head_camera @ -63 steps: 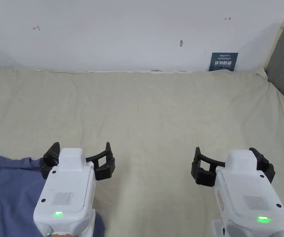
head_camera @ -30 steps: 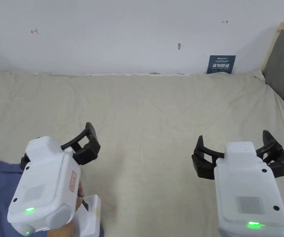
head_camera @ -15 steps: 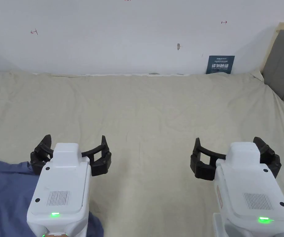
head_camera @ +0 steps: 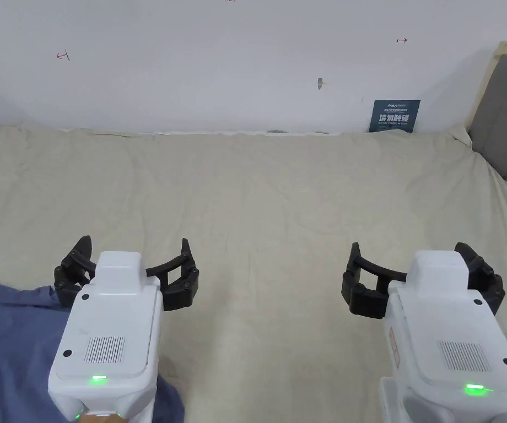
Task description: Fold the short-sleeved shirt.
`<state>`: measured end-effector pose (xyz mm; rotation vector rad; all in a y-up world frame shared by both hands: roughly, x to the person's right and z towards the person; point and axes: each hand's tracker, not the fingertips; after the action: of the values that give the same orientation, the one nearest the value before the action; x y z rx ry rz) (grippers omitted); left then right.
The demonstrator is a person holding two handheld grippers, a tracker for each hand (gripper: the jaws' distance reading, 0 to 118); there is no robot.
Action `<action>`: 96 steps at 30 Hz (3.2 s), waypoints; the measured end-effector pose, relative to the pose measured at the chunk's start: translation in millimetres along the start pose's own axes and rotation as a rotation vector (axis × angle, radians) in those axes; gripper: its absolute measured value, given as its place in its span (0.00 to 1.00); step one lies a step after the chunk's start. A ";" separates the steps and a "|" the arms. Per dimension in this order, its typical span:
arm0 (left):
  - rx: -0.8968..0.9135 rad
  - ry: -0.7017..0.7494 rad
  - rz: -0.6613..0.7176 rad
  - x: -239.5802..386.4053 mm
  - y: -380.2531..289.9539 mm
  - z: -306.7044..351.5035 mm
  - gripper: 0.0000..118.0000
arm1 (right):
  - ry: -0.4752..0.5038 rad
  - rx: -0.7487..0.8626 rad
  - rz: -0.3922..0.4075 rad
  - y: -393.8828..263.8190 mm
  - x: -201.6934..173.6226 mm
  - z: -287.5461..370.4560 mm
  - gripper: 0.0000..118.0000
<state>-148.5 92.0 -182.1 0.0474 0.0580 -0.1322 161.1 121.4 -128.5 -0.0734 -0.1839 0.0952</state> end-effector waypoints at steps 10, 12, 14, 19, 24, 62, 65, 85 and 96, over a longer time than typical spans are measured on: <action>0.009 -0.006 -0.005 1.4 0.3 0.7 1.00 | 0.001 -0.001 0.005 1.0 0.2 1.7 1.00; 0.007 -0.005 -0.005 1.9 0.1 0.6 1.00 | 0.002 0.001 0.006 1.2 0.0 1.9 1.00; 0.007 -0.006 -0.008 1.9 -0.2 0.5 1.00 | 0.002 0.001 0.007 1.4 0.0 2.0 1.00; -0.009 -0.008 -0.006 2.1 0.3 0.2 0.93 | 0.006 -0.003 0.009 1.8 -0.3 2.2 1.00; -0.040 -0.025 0.035 6.3 3.5 2.3 0.00 | -0.005 -0.022 0.022 3.0 -1.3 4.2 0.22; -0.248 0.485 0.089 -256.3 -32.7 100.1 0.00 | 0.561 -0.017 0.032 14.4 -246.1 12.4 0.01; -0.289 0.467 0.115 -261.4 -38.7 96.1 0.00 | 0.570 -0.022 0.041 11.8 -249.8 12.6 0.01; -1.001 0.193 0.350 -208.3 -143.9 -72.4 0.97 | 0.389 -0.128 0.069 -19.4 -180.5 -41.5 0.01; -1.061 0.203 0.351 -185.5 -178.2 -74.3 0.02 | 0.313 -0.183 0.058 -31.6 -135.3 -53.8 0.01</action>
<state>-359.9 -56.5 -252.6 -0.9862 0.3136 0.2659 41.4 72.9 -202.9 -0.2744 0.1233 0.1236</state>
